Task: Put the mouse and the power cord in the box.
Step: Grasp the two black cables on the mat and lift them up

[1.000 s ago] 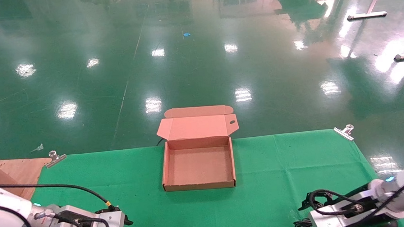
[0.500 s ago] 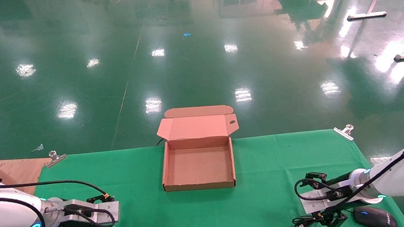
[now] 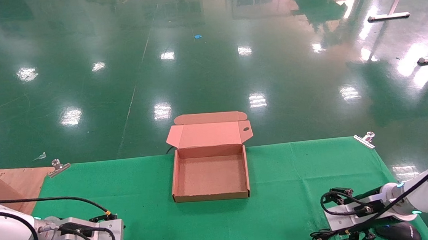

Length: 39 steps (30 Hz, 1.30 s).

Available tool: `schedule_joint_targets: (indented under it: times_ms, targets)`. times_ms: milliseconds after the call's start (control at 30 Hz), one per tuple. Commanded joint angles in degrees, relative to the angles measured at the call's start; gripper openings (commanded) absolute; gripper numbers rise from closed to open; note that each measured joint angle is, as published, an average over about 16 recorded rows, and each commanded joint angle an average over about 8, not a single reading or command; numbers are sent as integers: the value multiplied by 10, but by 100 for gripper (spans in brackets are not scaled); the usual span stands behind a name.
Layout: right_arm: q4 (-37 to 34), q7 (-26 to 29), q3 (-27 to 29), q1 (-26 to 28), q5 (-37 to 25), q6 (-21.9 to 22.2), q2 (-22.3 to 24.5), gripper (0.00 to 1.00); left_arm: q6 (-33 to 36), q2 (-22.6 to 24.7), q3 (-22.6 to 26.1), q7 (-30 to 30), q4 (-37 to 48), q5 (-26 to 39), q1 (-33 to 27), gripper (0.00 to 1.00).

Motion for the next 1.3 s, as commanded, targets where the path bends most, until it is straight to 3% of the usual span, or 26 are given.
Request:
schedule_joint_targets:
  times_ms: [33, 433, 800, 867, 1033, 1100, 1133, 1300]
  targets:
    - [-4, -4, 1, 1, 1, -7, 2, 100, 8, -1, -1, 4, 3, -2, -2, 100]
    - [-16, -17, 5, 6, 8, -26, 5, 100, 10, 8, -2, 15, 13, -3, 0, 100]
    - [-23, -23, 7, -6, 11, -12, 2, 99, -6, 14, -3, 17, 21, -4, 7, 100]
    - [-23, -23, 8, -7, 13, -9, 2, 85, -9, 15, -3, 17, 22, -4, 8, 88]
    - [-24, -23, 11, -9, 16, -4, 1, 23, -15, 16, -3, 17, 24, -5, 9, 26]
    - [-24, -24, 12, -9, 17, -2, 1, 4, -18, 16, -4, 17, 25, -5, 9, 4]
    - [-24, -24, 12, -9, 17, -1, 1, 0, -19, 16, -4, 17, 25, -6, 9, 0]
    - [-24, -27, 12, -9, 17, 0, 0, 0, -21, 15, -4, 18, 25, -6, 8, 0]
